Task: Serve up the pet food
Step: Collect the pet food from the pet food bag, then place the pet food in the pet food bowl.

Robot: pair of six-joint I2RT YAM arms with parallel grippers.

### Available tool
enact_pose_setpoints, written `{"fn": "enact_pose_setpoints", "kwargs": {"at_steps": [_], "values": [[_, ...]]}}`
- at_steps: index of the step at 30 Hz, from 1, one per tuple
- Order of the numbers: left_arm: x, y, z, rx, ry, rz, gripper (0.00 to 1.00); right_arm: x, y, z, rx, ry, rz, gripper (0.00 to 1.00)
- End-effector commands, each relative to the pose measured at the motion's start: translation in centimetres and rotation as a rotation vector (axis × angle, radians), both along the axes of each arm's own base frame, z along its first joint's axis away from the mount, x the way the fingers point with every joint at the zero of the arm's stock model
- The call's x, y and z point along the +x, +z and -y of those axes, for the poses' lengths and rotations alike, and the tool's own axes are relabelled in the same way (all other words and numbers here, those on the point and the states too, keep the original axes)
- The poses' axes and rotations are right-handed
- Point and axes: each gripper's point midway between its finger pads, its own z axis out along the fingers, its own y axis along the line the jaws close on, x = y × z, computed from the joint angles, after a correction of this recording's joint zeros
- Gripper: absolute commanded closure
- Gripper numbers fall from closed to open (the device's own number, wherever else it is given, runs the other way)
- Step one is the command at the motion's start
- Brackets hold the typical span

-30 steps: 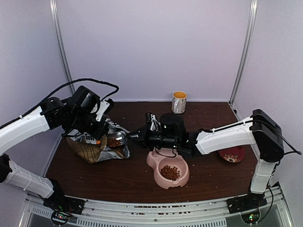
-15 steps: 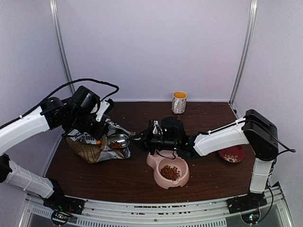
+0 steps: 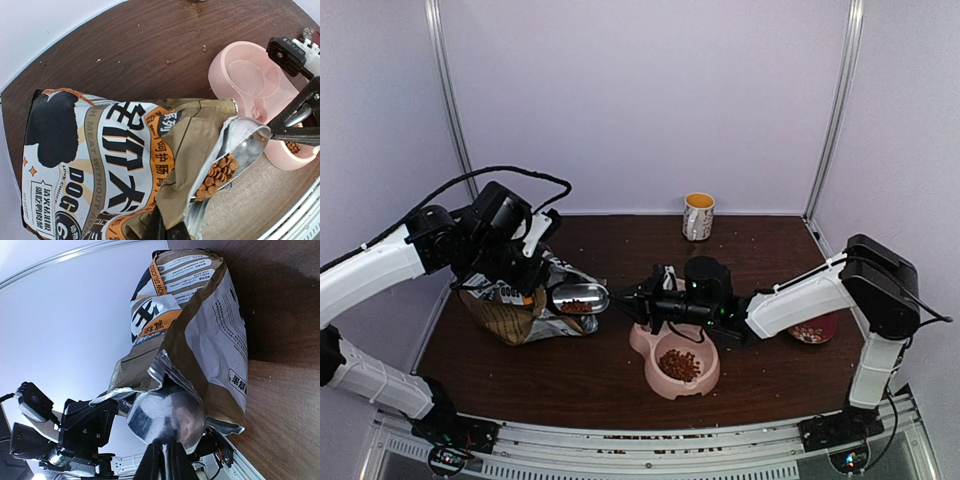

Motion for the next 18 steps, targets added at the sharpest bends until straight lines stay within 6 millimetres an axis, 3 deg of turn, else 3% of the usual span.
{"fn": "enact_pose_setpoints", "kwargs": {"at_steps": [1, 18], "values": [[1.6, 4.8, 1.1, -0.122, 0.009, 0.155, 1.00, 0.8, 1.1, 1.9, 0.057, -0.075, -0.062, 1.00], [1.6, 4.9, 0.9, -0.118, 0.013, 0.162, 1.00, -0.3, 0.8, 4.9, 0.080, -0.109, -0.144, 1.00]]}}
